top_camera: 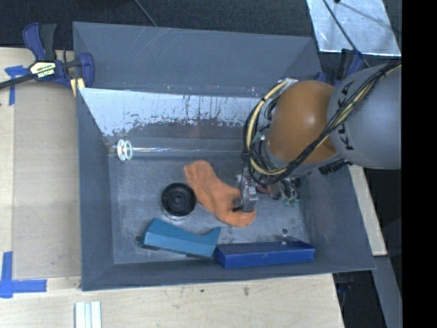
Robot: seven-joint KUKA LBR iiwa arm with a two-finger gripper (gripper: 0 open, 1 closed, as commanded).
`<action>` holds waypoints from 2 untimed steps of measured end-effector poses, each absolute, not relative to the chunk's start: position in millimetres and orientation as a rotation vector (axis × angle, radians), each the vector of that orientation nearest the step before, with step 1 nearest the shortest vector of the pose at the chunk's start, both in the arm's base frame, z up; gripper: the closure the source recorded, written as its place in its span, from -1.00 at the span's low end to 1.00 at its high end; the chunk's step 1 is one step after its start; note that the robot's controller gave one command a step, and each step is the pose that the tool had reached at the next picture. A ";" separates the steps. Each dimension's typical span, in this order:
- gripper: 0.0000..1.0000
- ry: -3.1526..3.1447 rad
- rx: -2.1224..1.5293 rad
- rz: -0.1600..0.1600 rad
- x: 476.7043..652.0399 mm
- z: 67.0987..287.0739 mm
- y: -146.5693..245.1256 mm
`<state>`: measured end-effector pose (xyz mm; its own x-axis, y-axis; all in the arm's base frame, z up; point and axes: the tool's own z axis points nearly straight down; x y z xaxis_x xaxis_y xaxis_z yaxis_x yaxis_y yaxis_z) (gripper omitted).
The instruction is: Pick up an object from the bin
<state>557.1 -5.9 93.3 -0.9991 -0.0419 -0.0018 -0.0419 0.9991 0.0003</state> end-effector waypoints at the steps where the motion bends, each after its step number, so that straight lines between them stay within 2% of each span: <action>1: 1.00 3.139 -0.065 0.001 557.1 93.3 -5.9; 2: 1.00 3.139 -0.064 0.001 557.1 93.3 -6.0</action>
Offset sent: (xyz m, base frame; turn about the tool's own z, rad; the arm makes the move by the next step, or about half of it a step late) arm 0.0000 0.0000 0.0000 0.0000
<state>557.1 -6.0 93.3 -0.9992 -0.0409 -0.0018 -0.0409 0.9992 0.0003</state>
